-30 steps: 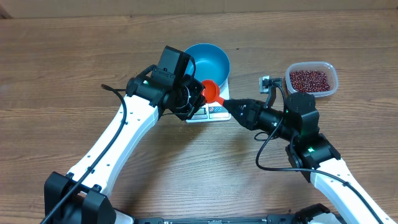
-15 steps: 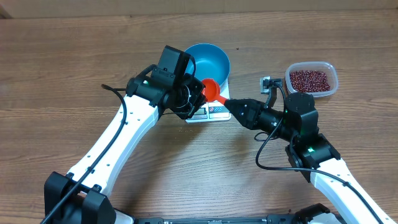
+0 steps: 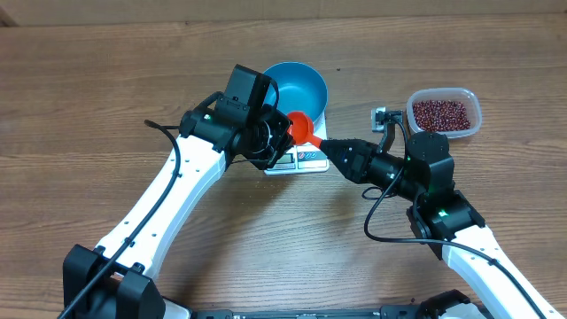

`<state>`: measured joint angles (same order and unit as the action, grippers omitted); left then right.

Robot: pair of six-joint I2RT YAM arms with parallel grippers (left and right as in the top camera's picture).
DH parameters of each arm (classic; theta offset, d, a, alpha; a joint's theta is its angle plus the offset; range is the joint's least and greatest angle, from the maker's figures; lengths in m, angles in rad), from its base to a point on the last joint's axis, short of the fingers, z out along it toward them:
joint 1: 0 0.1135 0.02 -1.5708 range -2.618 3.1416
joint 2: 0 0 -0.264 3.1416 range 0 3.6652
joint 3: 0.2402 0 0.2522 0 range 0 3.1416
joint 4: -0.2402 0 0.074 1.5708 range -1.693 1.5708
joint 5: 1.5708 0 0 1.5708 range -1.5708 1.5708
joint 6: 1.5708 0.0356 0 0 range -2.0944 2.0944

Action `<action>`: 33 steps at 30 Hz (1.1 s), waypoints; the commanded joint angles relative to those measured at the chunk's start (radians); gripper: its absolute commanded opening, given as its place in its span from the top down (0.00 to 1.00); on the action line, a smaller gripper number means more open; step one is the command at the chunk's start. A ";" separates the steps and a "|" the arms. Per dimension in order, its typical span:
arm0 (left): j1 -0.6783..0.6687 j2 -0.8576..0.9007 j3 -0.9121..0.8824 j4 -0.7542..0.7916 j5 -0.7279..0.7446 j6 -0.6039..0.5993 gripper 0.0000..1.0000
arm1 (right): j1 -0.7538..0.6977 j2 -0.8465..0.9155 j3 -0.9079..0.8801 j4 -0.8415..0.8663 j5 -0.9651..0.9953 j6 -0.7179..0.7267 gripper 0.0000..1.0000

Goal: Scoop item into bowl and weigh 150g on scale
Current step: 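Grasp the blue handle with the right gripper and release the left gripper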

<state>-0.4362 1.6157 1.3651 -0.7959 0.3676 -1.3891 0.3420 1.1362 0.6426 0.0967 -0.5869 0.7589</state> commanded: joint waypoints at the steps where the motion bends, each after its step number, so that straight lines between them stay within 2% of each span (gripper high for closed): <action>1: 0.002 -0.014 -0.001 -0.001 0.004 -0.009 0.96 | 0.005 -0.007 0.023 0.014 0.010 0.004 0.92; 4: 0.000 -0.014 -0.001 -0.001 0.004 -0.010 0.95 | 0.005 -0.007 0.023 0.014 0.010 0.004 0.96; 7: -0.001 -0.014 -0.001 -0.001 0.003 -0.010 0.90 | 0.005 -0.007 0.023 0.014 0.010 0.004 0.96; 11: -0.001 -0.014 -0.001 -0.002 0.003 -0.003 0.81 | 0.005 -0.007 0.023 0.014 0.010 0.004 0.96; 12: -0.001 -0.014 -0.001 -0.003 0.002 0.003 0.75 | 0.005 -0.007 0.023 0.013 0.010 0.004 0.96; 15: -0.001 -0.014 -0.001 -0.005 -0.013 0.036 0.65 | 0.005 -0.007 0.023 0.013 0.010 0.004 0.96; 19: 0.021 -0.014 -0.001 0.043 -0.019 0.263 0.47 | 0.005 -0.007 0.023 -0.003 0.010 0.003 0.96; 20: 0.033 -0.014 -0.001 0.058 -0.019 0.333 0.46 | 0.004 -0.007 0.023 -0.014 0.011 0.002 0.96; 25: 0.113 -0.014 0.015 0.097 -0.006 0.735 0.53 | -0.038 -0.007 0.023 -0.114 0.025 -0.008 0.96; 30: 0.183 -0.014 0.087 0.051 0.078 1.005 0.55 | -0.109 -0.008 0.028 -0.206 0.025 -0.065 0.96; 33: 0.189 -0.015 0.158 -0.026 0.069 1.119 0.51 | -0.148 -0.008 0.067 -0.317 0.027 -0.115 0.96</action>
<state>-0.2443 1.6157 1.4452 -0.7979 0.4004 -0.5014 0.2222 1.1362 0.6529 -0.1825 -0.5674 0.7082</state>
